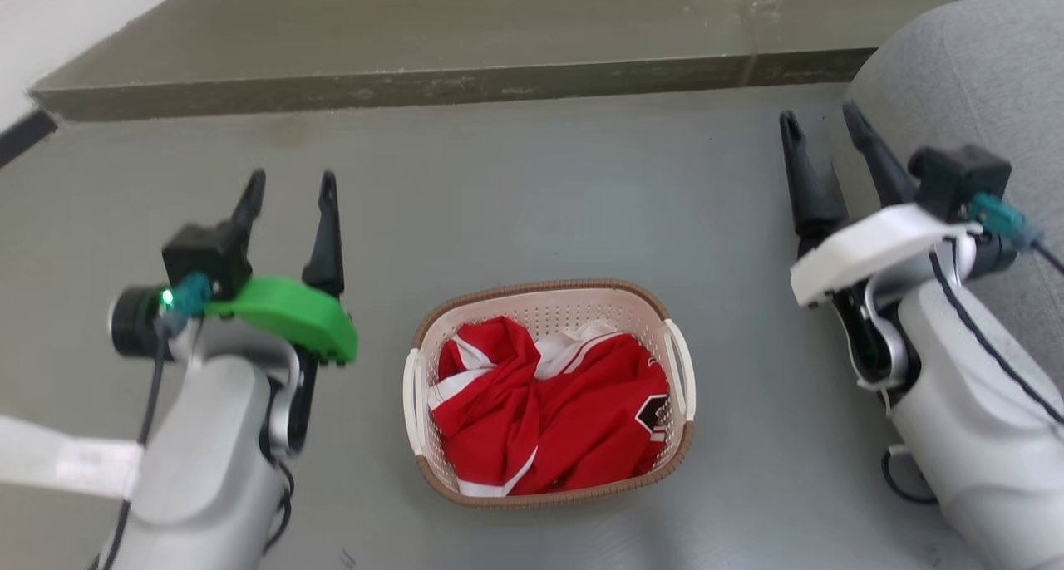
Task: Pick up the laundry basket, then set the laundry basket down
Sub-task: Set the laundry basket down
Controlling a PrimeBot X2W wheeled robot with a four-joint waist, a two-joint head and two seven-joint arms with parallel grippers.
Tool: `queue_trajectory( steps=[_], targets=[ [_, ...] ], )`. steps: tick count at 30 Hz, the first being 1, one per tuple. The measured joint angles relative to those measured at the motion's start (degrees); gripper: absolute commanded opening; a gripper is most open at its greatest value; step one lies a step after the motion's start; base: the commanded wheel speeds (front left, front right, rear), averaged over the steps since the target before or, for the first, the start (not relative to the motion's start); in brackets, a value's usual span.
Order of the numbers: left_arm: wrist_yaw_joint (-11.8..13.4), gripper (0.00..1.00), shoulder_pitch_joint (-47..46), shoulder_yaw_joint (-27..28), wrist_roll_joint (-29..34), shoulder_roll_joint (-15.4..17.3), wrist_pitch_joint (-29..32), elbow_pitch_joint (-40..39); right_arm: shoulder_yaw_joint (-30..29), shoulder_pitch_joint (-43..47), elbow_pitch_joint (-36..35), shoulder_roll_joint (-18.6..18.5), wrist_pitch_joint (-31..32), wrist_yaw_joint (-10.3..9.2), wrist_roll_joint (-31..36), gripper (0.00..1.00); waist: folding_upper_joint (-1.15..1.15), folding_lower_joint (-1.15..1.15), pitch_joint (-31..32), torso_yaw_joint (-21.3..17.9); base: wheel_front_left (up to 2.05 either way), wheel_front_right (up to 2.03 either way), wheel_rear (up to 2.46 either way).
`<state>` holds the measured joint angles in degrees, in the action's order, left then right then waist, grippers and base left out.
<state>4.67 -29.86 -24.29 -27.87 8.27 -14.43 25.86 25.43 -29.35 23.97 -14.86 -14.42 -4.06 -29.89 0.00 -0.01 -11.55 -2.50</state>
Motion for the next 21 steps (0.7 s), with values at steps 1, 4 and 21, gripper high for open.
queue_trajectory(
  steps=[1, 4, 21],
  targets=[
    [0.1, 1.0, 1.0, 0.1, 0.4, 0.1, 0.0, -0.8, -0.2, 0.9, -0.5, 0.0, 0.0, -0.11, 0.3, 1.0, 0.0, 0.0, 0.2, 0.0, 0.0, 0.0, 0.0],
    [0.6, 1.0, 4.0, 0.2, 1.1, 0.1, 0.0, -3.0, -1.1, 3.5, -2.2, 0.0, 0.0, -0.63, 1.2, 1.0, 0.0, 0.0, 1.0, -0.1, 0.0, 0.0, 0.0],
    [1.9, 1.0, 19.3, 2.4, 2.8, 1.0, 0.0, -13.1, -3.2, 16.2, -9.4, 0.4, 0.0, -2.11, 3.3, 1.0, 0.0, 0.0, 4.9, 0.3, 0.0, 0.0, 0.0]
  ],
)
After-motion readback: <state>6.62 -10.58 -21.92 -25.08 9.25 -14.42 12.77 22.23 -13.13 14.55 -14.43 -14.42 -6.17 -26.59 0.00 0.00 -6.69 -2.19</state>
